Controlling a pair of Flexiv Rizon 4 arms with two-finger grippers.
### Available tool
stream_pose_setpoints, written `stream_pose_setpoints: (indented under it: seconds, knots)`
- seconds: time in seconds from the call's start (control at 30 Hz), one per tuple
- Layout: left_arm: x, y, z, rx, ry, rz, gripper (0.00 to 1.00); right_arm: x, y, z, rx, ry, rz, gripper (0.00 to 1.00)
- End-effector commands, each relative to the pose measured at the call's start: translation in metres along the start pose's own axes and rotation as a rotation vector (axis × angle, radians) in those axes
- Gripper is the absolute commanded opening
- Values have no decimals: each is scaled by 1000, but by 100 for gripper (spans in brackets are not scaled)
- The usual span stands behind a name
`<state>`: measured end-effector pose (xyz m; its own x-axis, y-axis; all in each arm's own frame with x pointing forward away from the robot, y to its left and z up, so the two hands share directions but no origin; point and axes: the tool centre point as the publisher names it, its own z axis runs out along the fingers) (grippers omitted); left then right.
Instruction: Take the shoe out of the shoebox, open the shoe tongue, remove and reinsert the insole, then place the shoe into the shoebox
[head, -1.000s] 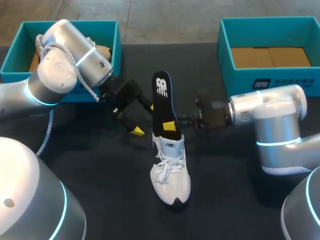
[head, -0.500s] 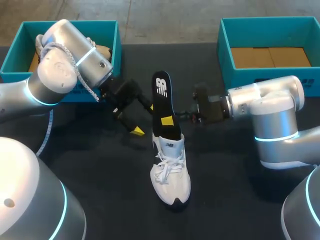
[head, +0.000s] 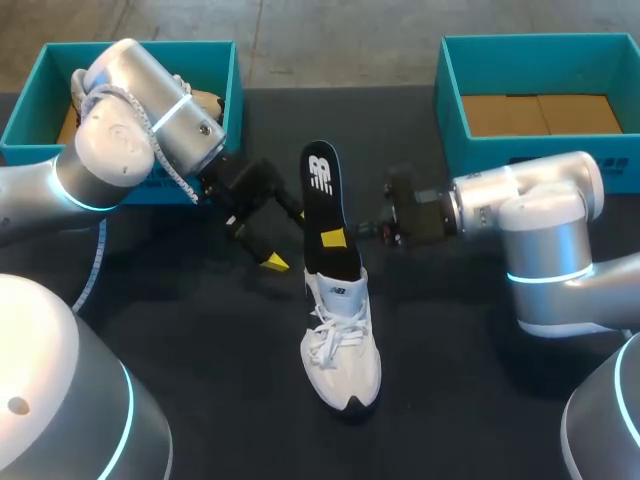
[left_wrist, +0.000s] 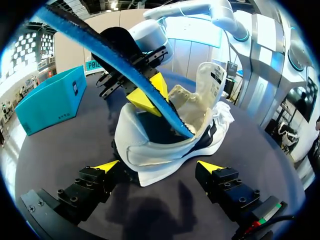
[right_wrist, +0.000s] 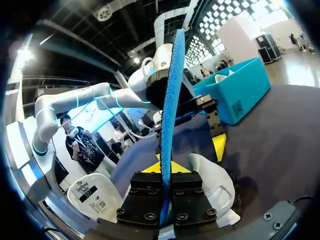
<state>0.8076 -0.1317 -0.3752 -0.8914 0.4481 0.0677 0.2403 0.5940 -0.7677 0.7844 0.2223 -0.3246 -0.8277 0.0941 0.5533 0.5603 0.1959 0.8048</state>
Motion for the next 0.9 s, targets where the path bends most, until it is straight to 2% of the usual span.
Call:
stream_pose_setpoints:
  seconds: [0.03,0.47,0.9]
  knots:
    - [0,0,0,-2,0,0,100,-2,-7,-1,-20,9,6,0]
    - [0,0,0,-2,0,0,100,3,-26,-2,-66,27,28,0]
    - [0,0,0,-2,0,0,100,8,-40,5,0,55,67,0]
